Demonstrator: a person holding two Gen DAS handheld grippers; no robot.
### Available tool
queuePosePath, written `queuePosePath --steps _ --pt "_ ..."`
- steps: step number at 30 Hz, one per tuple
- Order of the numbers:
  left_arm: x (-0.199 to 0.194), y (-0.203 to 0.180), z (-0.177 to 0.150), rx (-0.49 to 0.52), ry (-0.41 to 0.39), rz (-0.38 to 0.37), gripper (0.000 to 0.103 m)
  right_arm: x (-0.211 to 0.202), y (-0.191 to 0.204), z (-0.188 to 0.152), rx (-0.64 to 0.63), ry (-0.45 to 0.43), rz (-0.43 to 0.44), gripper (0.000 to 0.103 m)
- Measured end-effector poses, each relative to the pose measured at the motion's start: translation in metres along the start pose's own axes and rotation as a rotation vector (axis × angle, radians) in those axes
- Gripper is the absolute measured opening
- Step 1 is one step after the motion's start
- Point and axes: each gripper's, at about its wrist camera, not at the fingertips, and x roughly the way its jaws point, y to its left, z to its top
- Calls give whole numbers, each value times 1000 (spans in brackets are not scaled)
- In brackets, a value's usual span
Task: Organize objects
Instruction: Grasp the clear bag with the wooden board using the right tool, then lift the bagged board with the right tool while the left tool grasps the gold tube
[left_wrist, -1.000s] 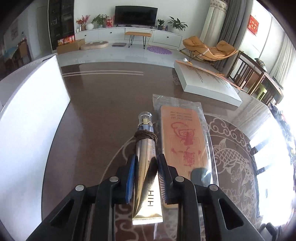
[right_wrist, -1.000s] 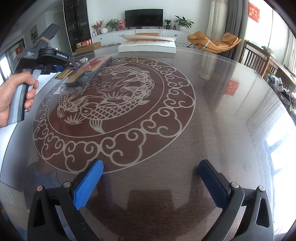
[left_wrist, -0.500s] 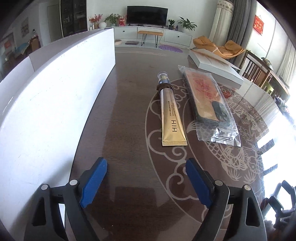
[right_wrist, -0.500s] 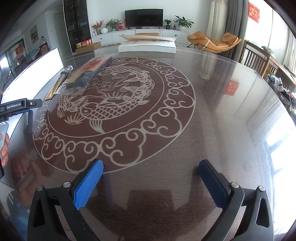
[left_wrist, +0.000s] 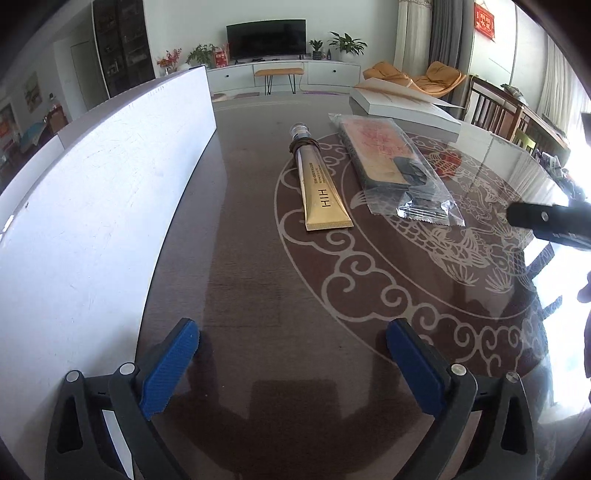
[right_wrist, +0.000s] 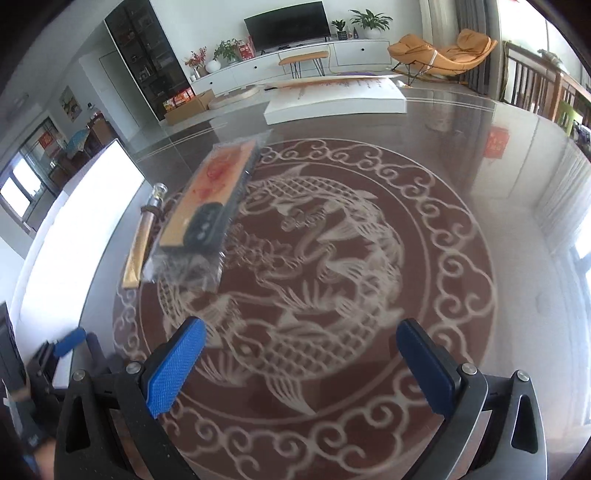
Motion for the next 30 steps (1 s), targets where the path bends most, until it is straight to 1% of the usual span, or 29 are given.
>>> queuePosePath --steps 3,6,8,11,13,14,15,18,21,26,30 --pt "0 0 1 -1 0 -1 103 41 44 50 -33 48 4 103" --pt "1 1 2 -1 0 -2 103 81 76 83 -39 107 -32 103" --pt "1 1 2 -1 0 -2 103 104 92 92 -59 146 -93 103" --pt "2 1 2 -1 0 -3 103 119 111 94 -164 144 -197 102" --pt "2 1 3 -1 0 -3 103 114 108 90 -173 103 -185 93" --pt "2 1 2 -1 0 -3 103 109 106 87 -179 79 -187 82" --pt "2 1 2 -1 0 -3 103 103 101 84 -184 63 -181 77" --pt "3 1 2 -1 0 -3 103 85 77 69 -180 52 -183 77" --pt "2 2 3 -1 0 -3 103 60 47 41 -193 20 -178 77" --pt "2 2 3 -1 0 -3 103 5 2 -26 -206 -32 -171 77" --pt "2 1 3 -1 0 -3 103 -32 -18 -81 -196 -66 -174 78"
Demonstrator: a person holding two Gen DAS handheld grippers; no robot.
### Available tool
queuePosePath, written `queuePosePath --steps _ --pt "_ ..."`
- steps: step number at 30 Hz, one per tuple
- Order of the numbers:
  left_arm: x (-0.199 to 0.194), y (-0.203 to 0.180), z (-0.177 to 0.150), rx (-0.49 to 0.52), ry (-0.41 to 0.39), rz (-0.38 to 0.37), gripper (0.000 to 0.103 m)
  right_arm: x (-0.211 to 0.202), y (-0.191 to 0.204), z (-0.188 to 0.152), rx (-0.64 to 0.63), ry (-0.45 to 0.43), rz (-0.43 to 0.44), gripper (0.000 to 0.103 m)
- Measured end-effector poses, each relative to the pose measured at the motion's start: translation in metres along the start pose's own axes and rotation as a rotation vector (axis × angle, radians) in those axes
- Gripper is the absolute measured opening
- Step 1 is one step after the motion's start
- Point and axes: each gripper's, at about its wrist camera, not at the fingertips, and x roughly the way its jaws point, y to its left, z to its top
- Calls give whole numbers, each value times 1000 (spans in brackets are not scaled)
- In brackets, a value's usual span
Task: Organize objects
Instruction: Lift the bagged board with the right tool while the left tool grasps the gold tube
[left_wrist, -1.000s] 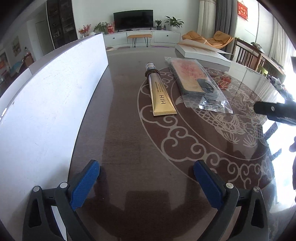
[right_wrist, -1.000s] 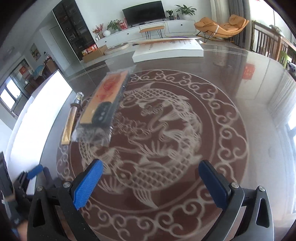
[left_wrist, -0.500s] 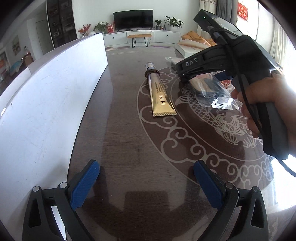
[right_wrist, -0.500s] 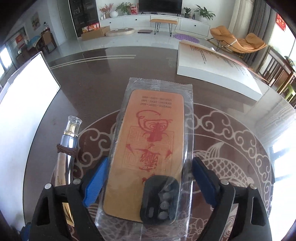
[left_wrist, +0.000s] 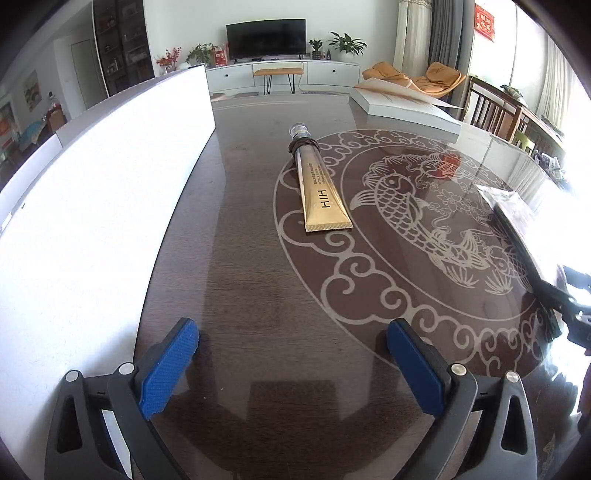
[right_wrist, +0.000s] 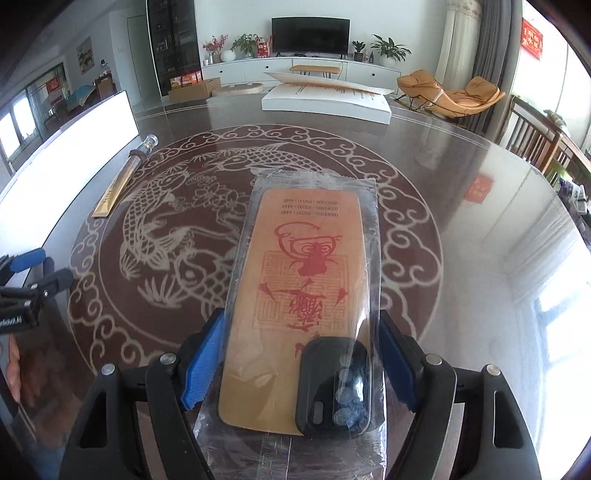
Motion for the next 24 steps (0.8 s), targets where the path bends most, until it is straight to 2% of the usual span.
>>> queuePosePath --steps 1,4,9,11,13,16,19,22,23,24 --pt "0 0 0 0 0 0 103 -7 -2 -10 6 -11 -7 79" --pt "0 0 0 0 0 1 103 -16 -8 -25 33 -12 -17 92" --pt "0 2 2 -4 19 -7 103 -11 -16 -21 43 -2 -23 99" --pt "1 0 6 -42 21 -26 103 -11 -17 -22 46 -1 -24 99" --pt "10 -2 21 -77 27 -64 103 -11 -15 -22 46 -1 -25 99" --pt "34 -6 61 -111 54 -59 103 -11 -15 -22 46 -1 -24 99" --pt "64 -3 99 -126 85 -6 103 -11 -15 -22 46 -1 -25 99" --pt "80 -2 119 -122 89 31 102 -11 -16 -22 46 -1 -25 99" --pt "82 -4 123 -106 71 43 87 -11 -16 -22 46 -1 -25 99" --pt "80 -7 124 -78 42 53 62 -11 -16 -22 46 -1 -24 99"
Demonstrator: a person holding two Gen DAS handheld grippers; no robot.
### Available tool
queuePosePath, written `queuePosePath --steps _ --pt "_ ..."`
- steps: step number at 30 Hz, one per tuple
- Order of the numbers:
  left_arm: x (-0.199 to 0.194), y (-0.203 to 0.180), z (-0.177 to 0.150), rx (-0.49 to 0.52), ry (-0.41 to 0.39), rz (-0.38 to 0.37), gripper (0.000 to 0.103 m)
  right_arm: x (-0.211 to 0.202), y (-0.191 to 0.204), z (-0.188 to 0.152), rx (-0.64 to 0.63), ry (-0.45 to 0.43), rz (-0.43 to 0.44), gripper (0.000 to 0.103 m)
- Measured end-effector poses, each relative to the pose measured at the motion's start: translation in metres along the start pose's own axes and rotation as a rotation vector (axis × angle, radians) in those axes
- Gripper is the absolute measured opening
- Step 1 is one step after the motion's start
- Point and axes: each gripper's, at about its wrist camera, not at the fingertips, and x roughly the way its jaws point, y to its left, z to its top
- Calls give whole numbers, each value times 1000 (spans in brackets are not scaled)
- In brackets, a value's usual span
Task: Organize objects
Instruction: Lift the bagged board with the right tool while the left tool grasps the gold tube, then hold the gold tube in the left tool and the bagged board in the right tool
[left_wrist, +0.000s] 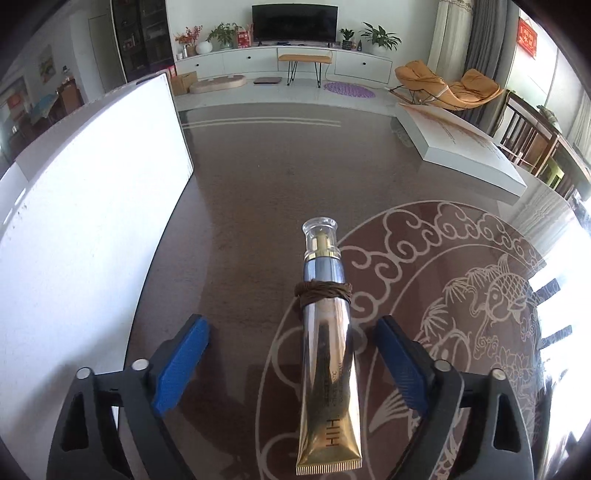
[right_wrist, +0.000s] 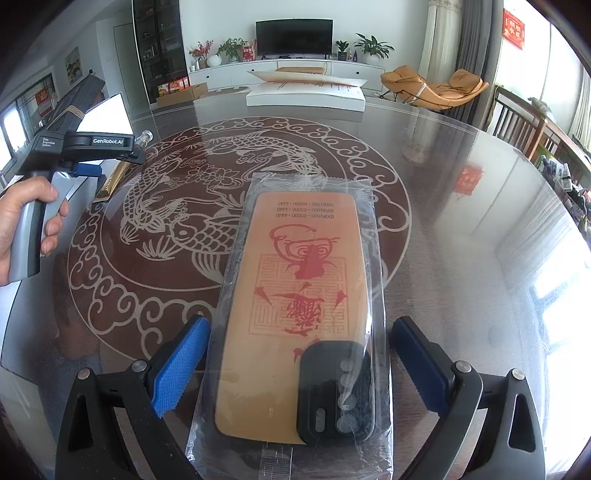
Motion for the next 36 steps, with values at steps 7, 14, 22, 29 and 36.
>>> queuePosePath --steps 7,14,22,29,36 --pt "-37 -8 -45 54 -61 -50 25 0 0 0 0 0 0 99" --pt "-106 -20 -151 49 -97 -68 25 0 0 -1 0 1 -3 100" --pt "-86 -19 -140 68 -36 -55 103 -1 -2 -2 12 11 -9 103" --pt "-78 -17 -133 65 -39 -60 103 -1 -1 -1 11 11 -13 103" --pt "-78 -18 -133 65 -39 -60 103 -2 -1 -2 11 10 -12 103"
